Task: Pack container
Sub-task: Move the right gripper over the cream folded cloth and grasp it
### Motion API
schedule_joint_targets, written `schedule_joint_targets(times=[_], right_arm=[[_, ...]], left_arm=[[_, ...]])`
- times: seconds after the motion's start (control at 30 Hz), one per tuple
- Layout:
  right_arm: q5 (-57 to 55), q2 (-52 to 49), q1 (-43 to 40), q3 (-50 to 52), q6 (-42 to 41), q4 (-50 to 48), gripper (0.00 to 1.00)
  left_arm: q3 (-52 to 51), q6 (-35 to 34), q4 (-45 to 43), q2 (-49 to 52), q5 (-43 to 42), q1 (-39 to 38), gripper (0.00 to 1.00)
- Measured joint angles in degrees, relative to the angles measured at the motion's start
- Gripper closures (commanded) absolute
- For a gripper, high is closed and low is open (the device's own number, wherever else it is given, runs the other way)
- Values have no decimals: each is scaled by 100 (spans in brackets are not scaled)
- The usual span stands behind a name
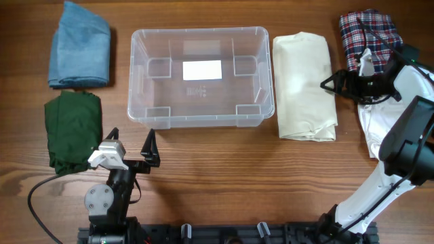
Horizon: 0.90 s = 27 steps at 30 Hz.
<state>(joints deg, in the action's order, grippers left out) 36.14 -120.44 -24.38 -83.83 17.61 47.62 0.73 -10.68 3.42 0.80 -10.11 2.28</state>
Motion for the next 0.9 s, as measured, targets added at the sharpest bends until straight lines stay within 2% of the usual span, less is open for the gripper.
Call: schedule_joint_targets(times=[0.3,0.57,0.83,0.9], right_arm=[[511,-68,-11,479,92,-1032,0],[1506,57,-20,1335,149,-2385,0],[1805,57,461,1534,-48,-2756,0],[1805,57,619,1545,-146,-2868,6]], left_arm=[[0,0,-2,0,0,0,0],[0,0,0,0,0,0,0],[0,0,0,0,0,0,0],[-2,0,0,0,0,0,0]])
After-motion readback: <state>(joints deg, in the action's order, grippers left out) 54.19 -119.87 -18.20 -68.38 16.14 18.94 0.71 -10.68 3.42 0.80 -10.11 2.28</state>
